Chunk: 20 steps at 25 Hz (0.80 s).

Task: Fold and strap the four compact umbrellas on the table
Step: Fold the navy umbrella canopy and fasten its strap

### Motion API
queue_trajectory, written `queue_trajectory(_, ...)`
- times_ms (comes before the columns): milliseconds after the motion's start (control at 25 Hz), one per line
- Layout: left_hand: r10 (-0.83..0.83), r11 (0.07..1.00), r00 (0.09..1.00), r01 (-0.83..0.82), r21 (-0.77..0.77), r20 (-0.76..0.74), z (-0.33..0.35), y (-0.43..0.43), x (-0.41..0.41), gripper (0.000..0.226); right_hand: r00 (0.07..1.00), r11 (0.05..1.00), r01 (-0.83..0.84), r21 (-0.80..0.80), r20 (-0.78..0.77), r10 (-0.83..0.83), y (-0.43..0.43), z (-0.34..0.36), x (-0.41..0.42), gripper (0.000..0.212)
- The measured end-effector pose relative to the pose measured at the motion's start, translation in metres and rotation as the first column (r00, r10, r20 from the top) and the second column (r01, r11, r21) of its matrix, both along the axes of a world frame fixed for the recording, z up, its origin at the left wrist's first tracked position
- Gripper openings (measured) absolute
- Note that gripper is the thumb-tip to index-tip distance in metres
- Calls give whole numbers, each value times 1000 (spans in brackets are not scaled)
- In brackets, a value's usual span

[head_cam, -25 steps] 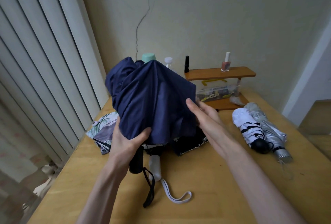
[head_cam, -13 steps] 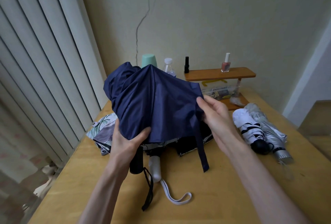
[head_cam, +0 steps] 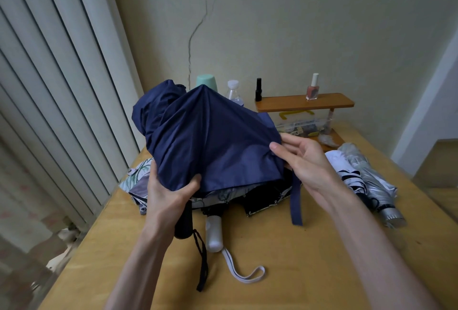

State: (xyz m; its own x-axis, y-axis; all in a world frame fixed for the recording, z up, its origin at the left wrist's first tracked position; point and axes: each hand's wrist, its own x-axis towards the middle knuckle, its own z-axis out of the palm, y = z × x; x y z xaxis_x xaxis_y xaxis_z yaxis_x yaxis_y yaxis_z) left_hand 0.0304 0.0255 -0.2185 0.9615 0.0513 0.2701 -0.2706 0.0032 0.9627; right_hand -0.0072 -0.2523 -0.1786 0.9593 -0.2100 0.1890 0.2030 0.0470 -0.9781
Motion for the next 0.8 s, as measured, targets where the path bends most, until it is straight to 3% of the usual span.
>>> queue_trajectory(120,-46,998,998,44,-37,-33,3,-5,-3,87,1000,999,19,-51,-2,-19,0,-2,2,54)
queue_trajectory(280,-62,996,996,58,-61,-58,1,-13,-7,92,998,996,64,-64,10,-64,7,-3,1,31)
queue_trajectory(520,-66,998,998,66,-20,-12,-3,-15,-3,92,999,999,-32,-4,27,32,10,4,-7,33)
queue_trajectory(800,-67,998,997,67,-14,-22,-4,-11,-2,95,991,991,134,-3,0,-134,-1,0,0,35)
